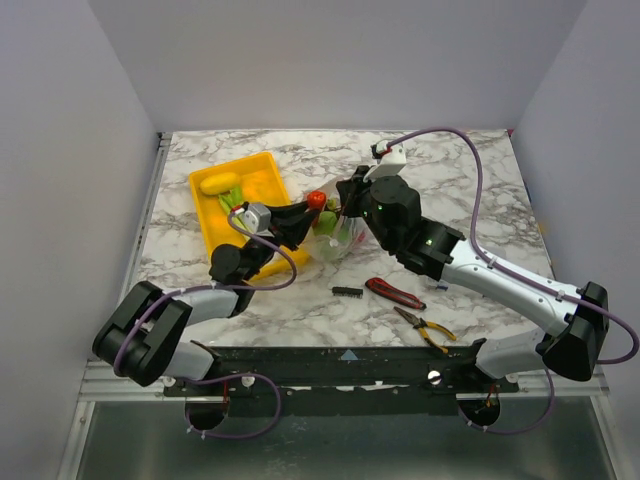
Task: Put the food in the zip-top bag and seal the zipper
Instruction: Place the fake vegetable in the zipper food storage bag, then adjust the zipper food storage bag at the center of the board.
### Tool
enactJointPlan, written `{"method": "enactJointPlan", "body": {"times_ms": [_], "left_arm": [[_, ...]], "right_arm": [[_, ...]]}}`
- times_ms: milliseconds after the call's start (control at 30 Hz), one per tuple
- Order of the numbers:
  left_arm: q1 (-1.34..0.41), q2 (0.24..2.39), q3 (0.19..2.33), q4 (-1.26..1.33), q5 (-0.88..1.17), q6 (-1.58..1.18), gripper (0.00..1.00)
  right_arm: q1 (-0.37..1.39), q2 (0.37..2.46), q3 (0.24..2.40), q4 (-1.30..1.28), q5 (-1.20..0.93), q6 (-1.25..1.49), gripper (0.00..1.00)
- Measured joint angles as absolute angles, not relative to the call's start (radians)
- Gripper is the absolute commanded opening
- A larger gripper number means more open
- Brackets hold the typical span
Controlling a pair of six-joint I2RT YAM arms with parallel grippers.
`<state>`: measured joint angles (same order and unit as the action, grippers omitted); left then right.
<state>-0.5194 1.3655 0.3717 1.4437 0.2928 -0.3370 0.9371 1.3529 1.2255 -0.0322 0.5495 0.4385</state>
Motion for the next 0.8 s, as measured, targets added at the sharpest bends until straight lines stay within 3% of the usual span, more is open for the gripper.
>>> {"method": "enactJointPlan", "body": {"times_ms": [200, 267, 400, 533, 633, 800], "left_arm": [[-0.519, 1.285, 0.372, 1.305, 0.197, -0.375, 0.74], [-0.519, 1.216, 0.371, 1.225, 0.185, -0.397, 0.78], [-0.519, 1.030, 0.381, 0.999, 0.175, -0.443, 0.83], [-0.519, 0.831, 0.418, 0.681, 0.150, -0.492, 0.80], [-0.515, 0.743, 0.460, 0.467, 0.117, -0.530, 0.76], [-0.491, 0.696, 0.523, 0.160, 0.071, -0.641, 0.81]], "right_arm": [[0.937, 1.352, 1.225, -0.032, 0.553, 0.438, 0.00], [0.937, 1.352, 1.225, -0.032, 0.559, 0.437, 0.00], [0.937, 1.352, 1.225, -0.032, 0.567, 0.435, 0.00], [0.937, 1.352, 1.225, -0.032, 0.569, 0.434, 0.00], [0.937, 1.352, 1.225, -0.032, 0.569, 0.434, 0.00], [0.937, 1.352, 1.225, -0.032, 0.569, 0.434, 0.00]]}}
